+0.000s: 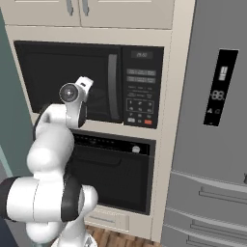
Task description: Remove the pear from the bowl and place it on the small plate. Then place the bowl with only the chicken drumstick in the microwave, close the door, and press the start button to microwave the chicken drumstick.
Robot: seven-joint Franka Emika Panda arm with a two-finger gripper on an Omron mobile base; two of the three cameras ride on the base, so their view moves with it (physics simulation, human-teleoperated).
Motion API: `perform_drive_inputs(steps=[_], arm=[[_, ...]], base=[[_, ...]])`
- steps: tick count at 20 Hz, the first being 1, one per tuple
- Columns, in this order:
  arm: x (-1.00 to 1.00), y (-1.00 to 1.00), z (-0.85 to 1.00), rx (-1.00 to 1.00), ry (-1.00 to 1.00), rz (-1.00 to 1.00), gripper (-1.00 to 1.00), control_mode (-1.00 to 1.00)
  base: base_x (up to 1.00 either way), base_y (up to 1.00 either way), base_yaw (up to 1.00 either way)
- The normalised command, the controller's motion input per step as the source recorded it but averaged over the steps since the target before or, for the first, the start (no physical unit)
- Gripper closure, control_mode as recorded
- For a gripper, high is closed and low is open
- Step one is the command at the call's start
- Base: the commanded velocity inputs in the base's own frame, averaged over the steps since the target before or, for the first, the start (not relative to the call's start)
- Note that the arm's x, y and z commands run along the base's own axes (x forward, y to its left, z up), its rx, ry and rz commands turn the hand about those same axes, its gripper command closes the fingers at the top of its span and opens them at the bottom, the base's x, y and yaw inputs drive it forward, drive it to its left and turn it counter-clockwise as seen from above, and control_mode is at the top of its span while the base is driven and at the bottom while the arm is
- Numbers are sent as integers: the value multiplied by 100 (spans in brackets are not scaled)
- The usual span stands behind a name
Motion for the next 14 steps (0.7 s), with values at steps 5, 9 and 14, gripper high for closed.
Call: perform_drive_inputs(steps=[5,9,14], arm=[[-96,0,21,2,8,0,-100,-100],[-100,-2,23,3,4,1,-100,-100],[-100,-42,-4,0,0,4,-100,-100]], base=[[0,0,0],[0,0,0],[0,0,0]])
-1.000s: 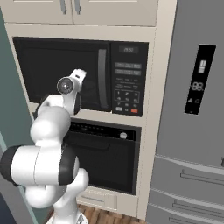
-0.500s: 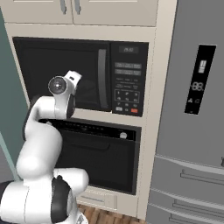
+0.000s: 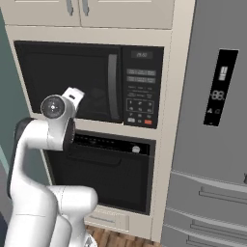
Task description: Remove the pear from the bowl and place it on the small plate. Then place the bowl with only the chicken drumstick in the microwave, close the door, and press the start button to microwave the chicken drumstick.
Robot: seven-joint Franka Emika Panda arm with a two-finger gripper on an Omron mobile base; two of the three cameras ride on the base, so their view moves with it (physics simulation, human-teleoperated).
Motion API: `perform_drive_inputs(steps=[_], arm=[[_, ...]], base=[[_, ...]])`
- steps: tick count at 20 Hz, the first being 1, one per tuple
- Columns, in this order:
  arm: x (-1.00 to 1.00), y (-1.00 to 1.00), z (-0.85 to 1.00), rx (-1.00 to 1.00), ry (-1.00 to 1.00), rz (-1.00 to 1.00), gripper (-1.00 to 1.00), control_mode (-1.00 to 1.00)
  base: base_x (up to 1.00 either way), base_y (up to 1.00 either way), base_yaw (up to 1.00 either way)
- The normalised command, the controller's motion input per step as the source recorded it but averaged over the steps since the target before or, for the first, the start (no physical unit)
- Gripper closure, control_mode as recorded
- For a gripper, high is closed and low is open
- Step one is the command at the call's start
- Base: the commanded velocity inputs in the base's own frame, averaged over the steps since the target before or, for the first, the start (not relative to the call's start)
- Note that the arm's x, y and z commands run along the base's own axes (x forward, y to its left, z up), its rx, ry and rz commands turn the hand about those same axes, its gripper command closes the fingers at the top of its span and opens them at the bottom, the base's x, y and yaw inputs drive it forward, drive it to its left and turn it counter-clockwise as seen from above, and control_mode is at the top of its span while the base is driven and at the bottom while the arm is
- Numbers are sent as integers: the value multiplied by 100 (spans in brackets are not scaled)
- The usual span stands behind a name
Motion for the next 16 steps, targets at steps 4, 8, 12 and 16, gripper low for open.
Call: perform_drive_inputs(steps=[4,8,12,16], arm=[[-100,-95,-31,0,-1,1,-100,-100],[-90,-100,-42,1,0,0,-100,-100],[-6,-56,-20,0,1,0,-100,-100],[6,-9,-20,0,0,6,-100,-100]], base=[[0,0,0],[0,0,0],[0,0,0],[0,0,0]])
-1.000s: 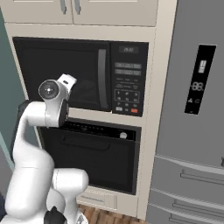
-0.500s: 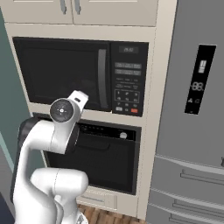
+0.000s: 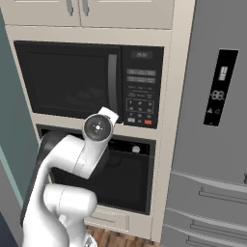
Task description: Remove the pear from the bowl and place it on the small plate. Then place the bowl with only the chicken drumstick in the microwave, close the door, and press the start button to microwave the chicken drumstick.
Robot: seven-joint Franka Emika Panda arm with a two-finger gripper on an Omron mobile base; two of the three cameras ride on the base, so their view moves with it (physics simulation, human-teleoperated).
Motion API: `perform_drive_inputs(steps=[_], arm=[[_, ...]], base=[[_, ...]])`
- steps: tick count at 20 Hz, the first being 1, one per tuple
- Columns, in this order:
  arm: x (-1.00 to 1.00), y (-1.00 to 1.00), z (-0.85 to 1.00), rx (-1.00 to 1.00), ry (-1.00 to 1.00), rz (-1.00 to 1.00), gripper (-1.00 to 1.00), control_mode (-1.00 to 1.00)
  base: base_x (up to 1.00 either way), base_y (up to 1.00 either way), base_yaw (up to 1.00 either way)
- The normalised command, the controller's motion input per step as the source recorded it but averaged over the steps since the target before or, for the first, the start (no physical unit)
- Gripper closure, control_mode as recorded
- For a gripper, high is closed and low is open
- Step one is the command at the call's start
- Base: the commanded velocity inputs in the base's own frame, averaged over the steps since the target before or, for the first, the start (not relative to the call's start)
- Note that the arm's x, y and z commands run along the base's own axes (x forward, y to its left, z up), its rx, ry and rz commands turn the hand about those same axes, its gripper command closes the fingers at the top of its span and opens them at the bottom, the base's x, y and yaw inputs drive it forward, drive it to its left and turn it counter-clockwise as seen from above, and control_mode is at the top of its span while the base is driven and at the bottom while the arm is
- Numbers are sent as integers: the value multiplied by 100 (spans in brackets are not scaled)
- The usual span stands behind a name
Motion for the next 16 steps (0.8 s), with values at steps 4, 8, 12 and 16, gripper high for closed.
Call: perform_drive_inputs(steps=[4,8,12,16], arm=[[24,3,-42,0,-1,12,-100,-100],[33,0,-16,3,-2,4,-100,-100],[51,-1,-3,7,0,0,-100,-100],[42,-10,-13,5,0,-1,-100,-100]], base=[[0,0,0],[0,0,0],[0,0,0],[0,0,0]])
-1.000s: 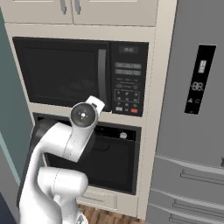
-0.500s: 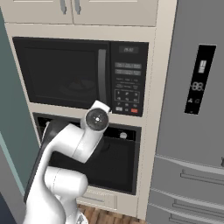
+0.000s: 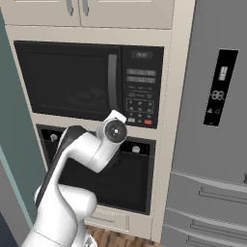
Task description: Remove the pear from the bowl and place it on the small plate. Then place the bowl with only the chicken drumstick in the microwave, close the door, and press the start button to microwave the chicken drumstick.
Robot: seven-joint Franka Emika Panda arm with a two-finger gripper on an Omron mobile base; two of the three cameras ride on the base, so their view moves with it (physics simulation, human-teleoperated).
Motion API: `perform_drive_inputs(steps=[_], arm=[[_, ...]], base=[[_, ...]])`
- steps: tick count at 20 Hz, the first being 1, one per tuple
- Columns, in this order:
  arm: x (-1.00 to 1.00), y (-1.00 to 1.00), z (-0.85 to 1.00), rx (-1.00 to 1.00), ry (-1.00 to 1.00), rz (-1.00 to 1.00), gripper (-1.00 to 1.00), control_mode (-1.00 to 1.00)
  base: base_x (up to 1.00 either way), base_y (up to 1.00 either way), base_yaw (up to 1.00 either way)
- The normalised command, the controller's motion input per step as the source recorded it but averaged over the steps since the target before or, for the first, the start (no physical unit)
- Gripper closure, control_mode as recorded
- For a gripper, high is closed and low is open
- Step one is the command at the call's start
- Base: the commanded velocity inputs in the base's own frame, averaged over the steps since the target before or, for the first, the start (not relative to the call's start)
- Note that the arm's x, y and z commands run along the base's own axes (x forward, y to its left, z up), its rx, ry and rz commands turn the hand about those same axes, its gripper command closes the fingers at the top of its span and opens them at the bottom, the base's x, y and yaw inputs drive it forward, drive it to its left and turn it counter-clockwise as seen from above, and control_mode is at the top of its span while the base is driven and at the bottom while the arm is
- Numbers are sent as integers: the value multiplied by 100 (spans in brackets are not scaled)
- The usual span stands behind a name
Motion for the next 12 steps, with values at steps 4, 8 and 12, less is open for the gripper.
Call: perform_drive_inputs(steps=[4,8,12], arm=[[22,-20,-9,5,0,-2,-100,-100],[17,-3,-15,4,0,-2,-100,-100],[5,-5,-8,4,-2,-1,-100,-100]], base=[[0,0,0],[0,0,0],[0,0,0]])
